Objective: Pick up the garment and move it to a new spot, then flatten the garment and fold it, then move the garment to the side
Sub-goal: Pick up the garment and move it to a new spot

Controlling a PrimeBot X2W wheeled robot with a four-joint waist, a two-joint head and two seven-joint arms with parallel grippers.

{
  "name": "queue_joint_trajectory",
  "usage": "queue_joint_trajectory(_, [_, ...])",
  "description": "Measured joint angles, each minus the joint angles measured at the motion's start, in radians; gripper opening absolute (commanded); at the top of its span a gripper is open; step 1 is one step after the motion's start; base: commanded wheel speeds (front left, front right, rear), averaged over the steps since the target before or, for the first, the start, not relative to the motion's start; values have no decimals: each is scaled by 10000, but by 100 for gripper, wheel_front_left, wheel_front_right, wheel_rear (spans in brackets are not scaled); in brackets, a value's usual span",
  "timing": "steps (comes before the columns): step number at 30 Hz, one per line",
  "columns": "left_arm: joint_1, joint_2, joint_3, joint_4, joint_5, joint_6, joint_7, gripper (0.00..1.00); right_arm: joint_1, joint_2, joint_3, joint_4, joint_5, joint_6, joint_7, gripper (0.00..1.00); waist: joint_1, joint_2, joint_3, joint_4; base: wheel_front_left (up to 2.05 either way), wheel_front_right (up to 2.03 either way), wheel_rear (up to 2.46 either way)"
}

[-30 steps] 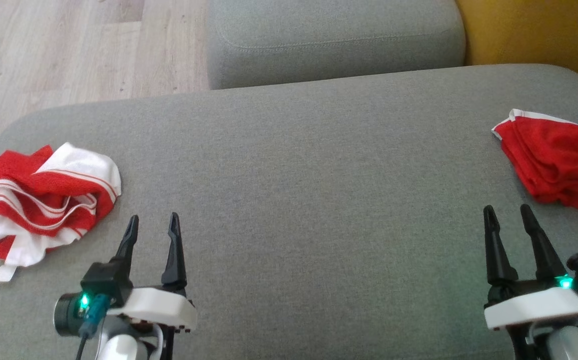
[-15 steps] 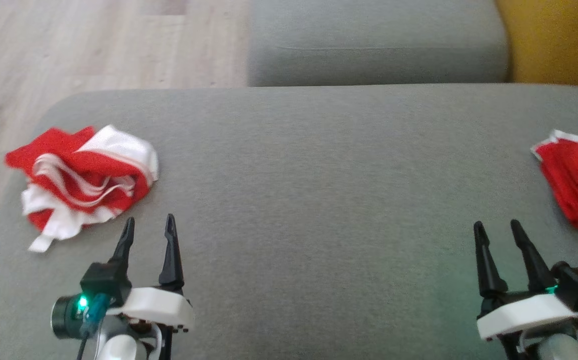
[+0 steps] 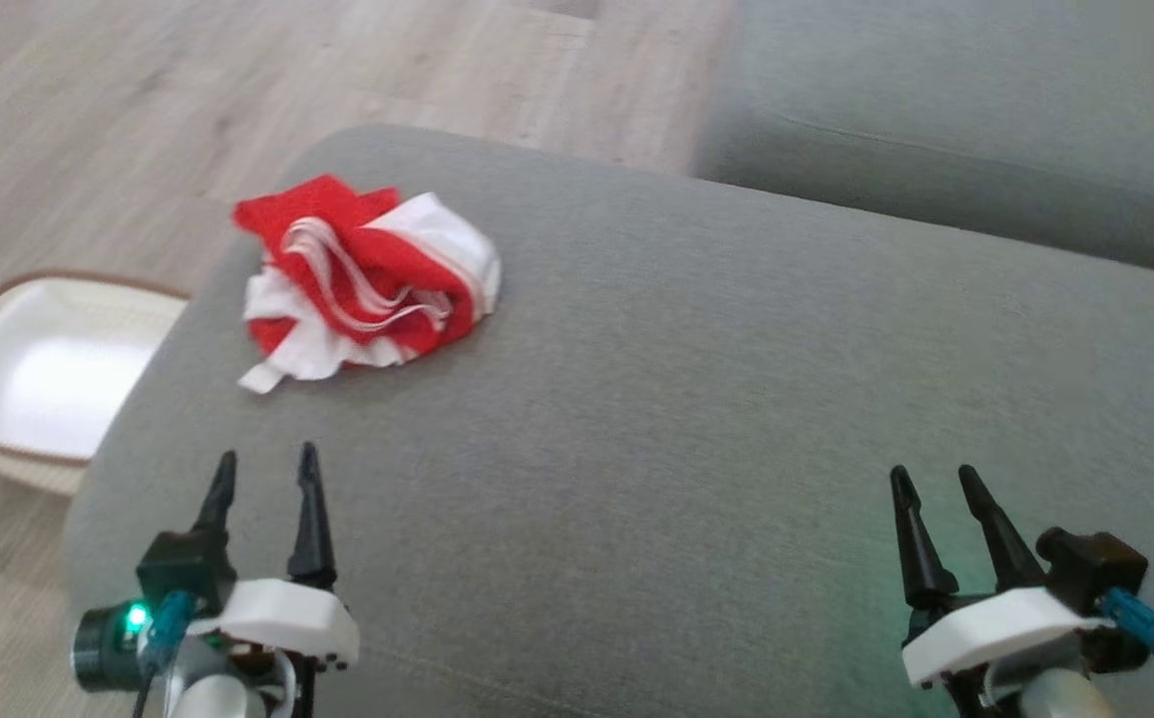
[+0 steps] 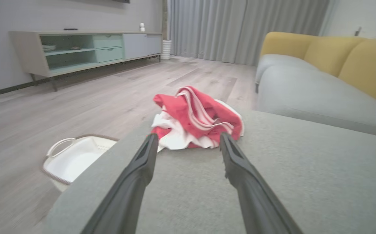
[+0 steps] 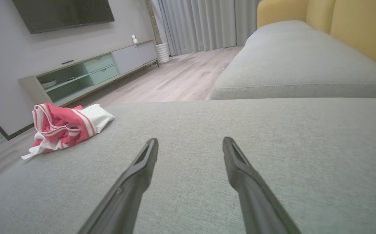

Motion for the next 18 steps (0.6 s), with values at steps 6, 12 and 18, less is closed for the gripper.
queue_joint_trajectory(6, [1,23,100,48,48,-8,0,100,-122,4,109,176,23,0,31,100,0,0,-37,610,0,0,0])
queue_joint_trajectory(12, [1,23,316,117,50,-96,0,100,-127,2,226,196,21,0,29,100,0,0,-87,656,0,0,0])
queue_joint_trajectory(18, [-75,23,364,458,29,-190,0,100,-166,-6,355,207,19,0,17,100,0,0,-75,432,0,0,0])
